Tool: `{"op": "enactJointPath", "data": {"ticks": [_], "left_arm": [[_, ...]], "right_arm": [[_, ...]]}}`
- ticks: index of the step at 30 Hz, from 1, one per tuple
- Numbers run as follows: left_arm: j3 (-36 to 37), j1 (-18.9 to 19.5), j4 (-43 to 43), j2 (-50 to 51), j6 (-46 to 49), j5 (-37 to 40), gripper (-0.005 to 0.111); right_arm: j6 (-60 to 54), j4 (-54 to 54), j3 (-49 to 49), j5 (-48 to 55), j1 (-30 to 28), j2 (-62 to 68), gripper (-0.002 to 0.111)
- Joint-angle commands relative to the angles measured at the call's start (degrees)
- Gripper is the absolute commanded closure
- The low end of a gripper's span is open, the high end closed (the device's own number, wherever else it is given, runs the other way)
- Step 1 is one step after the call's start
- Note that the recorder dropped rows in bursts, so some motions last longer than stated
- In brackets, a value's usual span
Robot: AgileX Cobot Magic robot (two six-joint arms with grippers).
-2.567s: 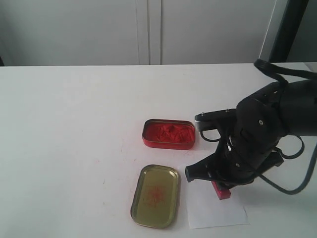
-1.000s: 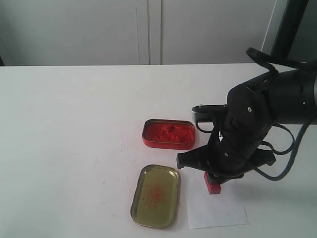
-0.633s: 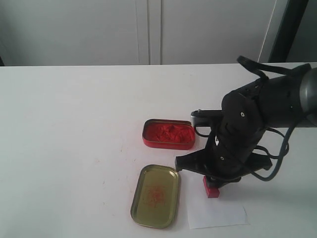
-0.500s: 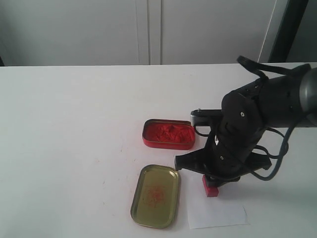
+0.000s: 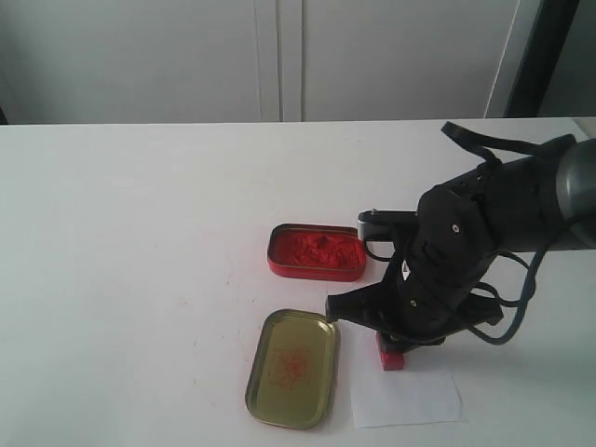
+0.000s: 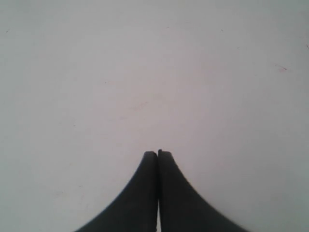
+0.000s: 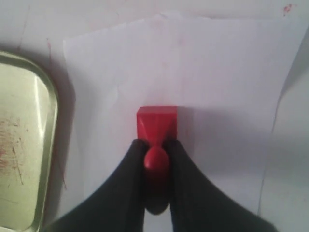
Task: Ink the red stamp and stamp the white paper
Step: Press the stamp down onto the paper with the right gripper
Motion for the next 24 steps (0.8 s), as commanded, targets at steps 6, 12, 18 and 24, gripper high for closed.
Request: {"op": "enactJointPath", "data": {"ticks": [6, 12, 18, 24], "left_arm": [[0.6, 0.0, 0.0, -0.2, -0.1, 0.8, 0.107], [0.6, 0.0, 0.0, -0.2, -0.1, 0.8, 0.107], [0.6, 0.0, 0.0, -0.2, -0.1, 0.8, 0.107], [0.6, 0.0, 0.0, -0.2, -0.1, 0.8, 0.107]], "right_arm": [[-1.9, -0.6, 3.3, 0.0, -0.3, 9.2, 0.108], [-1.9, -0.6, 3.3, 0.0, -0.3, 10.5, 0.108], [-2.4, -0.7, 3.3, -0.5, -0.3, 10.7, 0.108], [-1.9, -0.9, 3.3, -0.5, -0.3, 10.7, 0.108]]}}
